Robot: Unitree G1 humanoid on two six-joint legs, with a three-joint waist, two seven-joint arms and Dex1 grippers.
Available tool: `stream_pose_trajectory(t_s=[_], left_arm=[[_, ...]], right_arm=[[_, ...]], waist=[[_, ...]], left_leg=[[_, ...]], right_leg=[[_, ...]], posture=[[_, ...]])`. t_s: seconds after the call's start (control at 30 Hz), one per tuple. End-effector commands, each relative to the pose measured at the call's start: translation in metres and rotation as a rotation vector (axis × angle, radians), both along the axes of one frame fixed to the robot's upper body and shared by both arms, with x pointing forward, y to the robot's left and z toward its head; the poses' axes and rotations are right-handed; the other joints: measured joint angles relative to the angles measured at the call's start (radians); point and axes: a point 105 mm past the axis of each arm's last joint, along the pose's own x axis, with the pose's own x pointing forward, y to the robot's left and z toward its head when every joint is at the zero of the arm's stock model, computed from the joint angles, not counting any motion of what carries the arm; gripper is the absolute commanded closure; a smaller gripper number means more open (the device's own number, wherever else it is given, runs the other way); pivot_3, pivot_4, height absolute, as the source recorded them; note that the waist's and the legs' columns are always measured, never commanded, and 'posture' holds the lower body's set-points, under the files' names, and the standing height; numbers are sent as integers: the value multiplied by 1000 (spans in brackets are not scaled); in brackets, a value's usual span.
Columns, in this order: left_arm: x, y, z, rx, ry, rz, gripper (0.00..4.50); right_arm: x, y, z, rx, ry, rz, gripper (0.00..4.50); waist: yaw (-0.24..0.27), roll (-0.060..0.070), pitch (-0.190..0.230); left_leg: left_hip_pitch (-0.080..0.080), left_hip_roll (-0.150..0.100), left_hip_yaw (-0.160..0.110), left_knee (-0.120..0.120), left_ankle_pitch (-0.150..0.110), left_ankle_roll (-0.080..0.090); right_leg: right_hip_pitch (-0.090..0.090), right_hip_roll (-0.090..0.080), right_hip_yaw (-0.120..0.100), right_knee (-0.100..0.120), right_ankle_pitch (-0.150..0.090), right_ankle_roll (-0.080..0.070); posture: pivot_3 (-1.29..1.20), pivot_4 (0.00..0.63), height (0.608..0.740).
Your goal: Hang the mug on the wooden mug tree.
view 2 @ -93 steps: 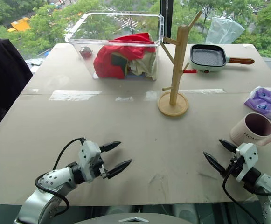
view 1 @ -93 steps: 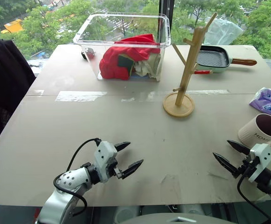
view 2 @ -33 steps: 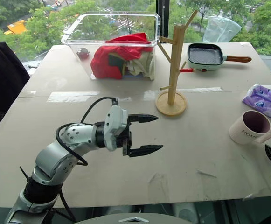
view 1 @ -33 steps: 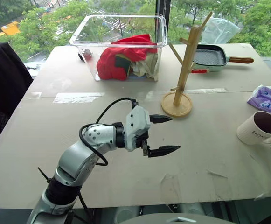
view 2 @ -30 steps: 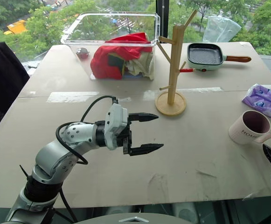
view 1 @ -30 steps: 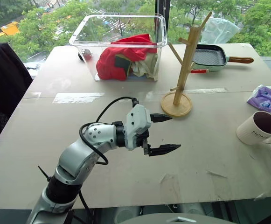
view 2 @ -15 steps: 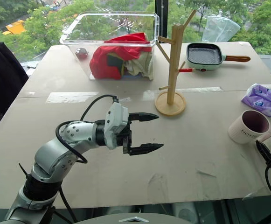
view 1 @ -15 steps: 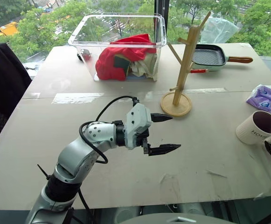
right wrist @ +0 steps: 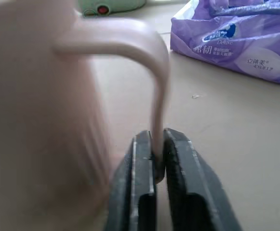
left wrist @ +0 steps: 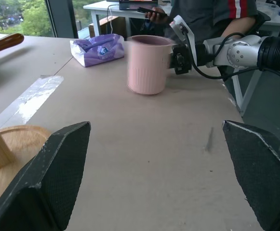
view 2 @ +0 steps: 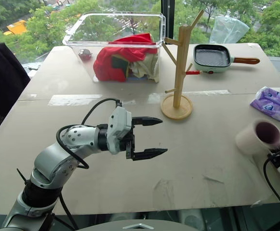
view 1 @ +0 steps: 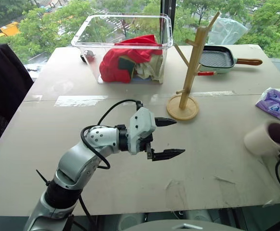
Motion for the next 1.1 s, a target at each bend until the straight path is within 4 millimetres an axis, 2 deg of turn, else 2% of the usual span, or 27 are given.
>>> stream_pose_trajectory(t_s=[0.03, 0.13, 0.2, 0.33, 0.53, 0.67, 0.83, 0.97, 1.1], left_arm=[[-6, -1, 10, -24, -64, -7, 0], [-3, 1, 8, -56, -53, 24, 0], [0, 5, 3, -79, -46, 55, 0], [7, 15, -5, -255, -53, 196, 0], [6, 21, -9, -415, -78, 296, 0], [4, 21, -1, -508, -102, 348, 0], [1, 25, 2, -544, -136, 350, 0], [1, 27, 3, -554, -154, 356, 0], [1, 25, 2, -557, -168, 356, 0]], right_arm=[[2, 6, 16, -31, -36, 22, 4465], [5, 14, 26, -70, -39, 55, 4465], [8, 26, 36, -171, -22, 136, 4465], [29, 66, 85, -329, -63, 308, 4465], [47, 111, 129, -587, -90, 492, 4465], [63, 126, 153, -720, -83, 611, 4465], [83, 134, 178, -837, -85, 725, 4465], [94, 137, 187, -893, -79, 769, 4465], [104, 152, 195, -954, -88, 839, 4465]], waist=[[0, 0, 0], [0, 0, 0], [-3, 1, 0], [-9, 6, 1], [8, 3, 2], [8, 3, 4], [3, 1, 5], [4, 1, 5], [1, 1, 6]], left_leg=[[0, 0, 0, 0, 0, 0], [0, 0, 0, 0, 0, 0], [0, 0, 0, 0, 0, 0], [0, 0, 4, 0, 0, 0], [0, 0, -1, 2, 0, 0], [-2, 0, 0, 2, 0, 0], [-2, 0, 1, 1, 0, 1], [-3, 0, -1, 1, 0, 0], [-3, 0, 0, 1, 0, 0]], right_leg=[[0, 0, 0, 0, 0, 0], [0, 0, 0, 0, 0, 0], [0, 0, 0, 0, 0, 0], [0, -1, 4, 0, 0, 0], [-1, 0, -1, 1, 1, 1], [-1, -1, 0, -1, 1, 1], [-2, -2, 0, -2, 1, 1], [-2, -2, -2, -2, 1, 2], [-3, -3, -1, -2, 1, 1]], posture=[[0, 150, 740], [0, 150, 740], [0, 150, 740], [0, 150, 740], [0, 150, 740], [0, 150, 740], [0, 150, 740], [0, 150, 740], [0, 150, 740]])
